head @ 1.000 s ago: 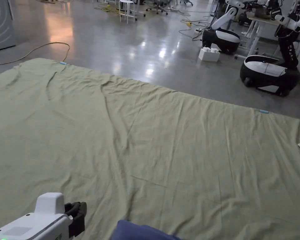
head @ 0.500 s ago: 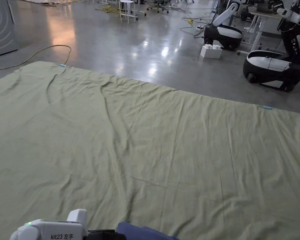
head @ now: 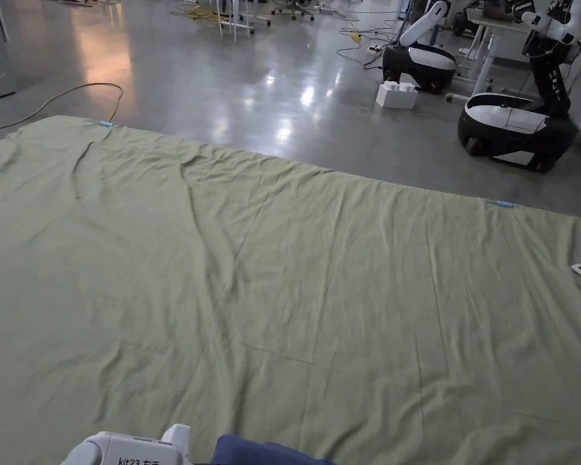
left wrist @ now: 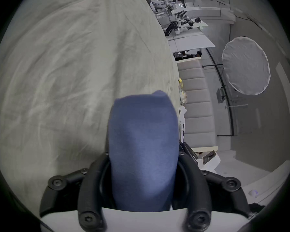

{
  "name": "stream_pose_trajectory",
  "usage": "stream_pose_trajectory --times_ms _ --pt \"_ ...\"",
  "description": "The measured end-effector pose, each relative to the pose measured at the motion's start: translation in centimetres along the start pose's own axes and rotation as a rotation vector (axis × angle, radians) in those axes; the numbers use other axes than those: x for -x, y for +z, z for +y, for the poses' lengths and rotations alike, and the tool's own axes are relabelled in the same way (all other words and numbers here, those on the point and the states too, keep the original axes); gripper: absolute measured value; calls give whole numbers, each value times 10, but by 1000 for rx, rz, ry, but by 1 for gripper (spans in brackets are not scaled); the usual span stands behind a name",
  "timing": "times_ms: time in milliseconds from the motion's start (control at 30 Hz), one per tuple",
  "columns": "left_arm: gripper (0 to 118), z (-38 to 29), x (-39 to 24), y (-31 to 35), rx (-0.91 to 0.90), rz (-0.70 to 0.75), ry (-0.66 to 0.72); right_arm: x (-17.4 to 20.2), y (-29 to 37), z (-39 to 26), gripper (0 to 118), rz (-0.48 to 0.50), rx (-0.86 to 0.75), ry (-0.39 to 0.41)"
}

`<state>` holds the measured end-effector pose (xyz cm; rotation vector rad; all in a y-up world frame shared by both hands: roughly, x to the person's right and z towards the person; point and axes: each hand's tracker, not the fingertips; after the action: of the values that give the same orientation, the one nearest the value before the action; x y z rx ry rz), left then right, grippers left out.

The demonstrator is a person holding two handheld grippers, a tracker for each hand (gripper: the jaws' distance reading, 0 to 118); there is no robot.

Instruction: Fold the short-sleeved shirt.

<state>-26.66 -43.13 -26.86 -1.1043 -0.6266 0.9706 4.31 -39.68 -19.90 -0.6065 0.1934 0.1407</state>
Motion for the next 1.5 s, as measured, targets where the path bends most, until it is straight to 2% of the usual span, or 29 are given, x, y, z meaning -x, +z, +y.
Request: stream_pose_trajectory --times_ms 133,167,300,433,567,667,867,1100,1200,1433,1500 --pt "36 0 9 2 -26 -85 130 1 1 1 1 4 0 7" --pt "35 0 9 2 -18 -55 76 1 1 1 1 3 0 10" --pt "29 6 0 9 -25 -56 59 0 2 2 1 5 -2 5" --pt "28 11 -19 19 -34 -105 -17 -7 6 12 1 31 6 -29" --pt "26 20 -34 33 -37 -85 -93 -10 12 33 1 -14 -21 1" --pt "25 32 -32 54 -74 -81 -93 -21 16 59 1 -45 -72 -26" --pt "25 55 -27 116 -124 8 -109 -39 28 128 1 -99 -235 -16" --pt "25 90 -17 204 -174 102 -125 -57 41 199 1 -143 -390 -57" --pt "25 108 -14 246 -192 223 -145 -64 43 215 1 -159 -420 -56" --pt "25 141 -6 340 -260 354 -126 -79 44 224 1 -187 -444 -45" --pt "25 145 -7 358 -242 402 -143 -83 41 219 1 -182 -419 -75"
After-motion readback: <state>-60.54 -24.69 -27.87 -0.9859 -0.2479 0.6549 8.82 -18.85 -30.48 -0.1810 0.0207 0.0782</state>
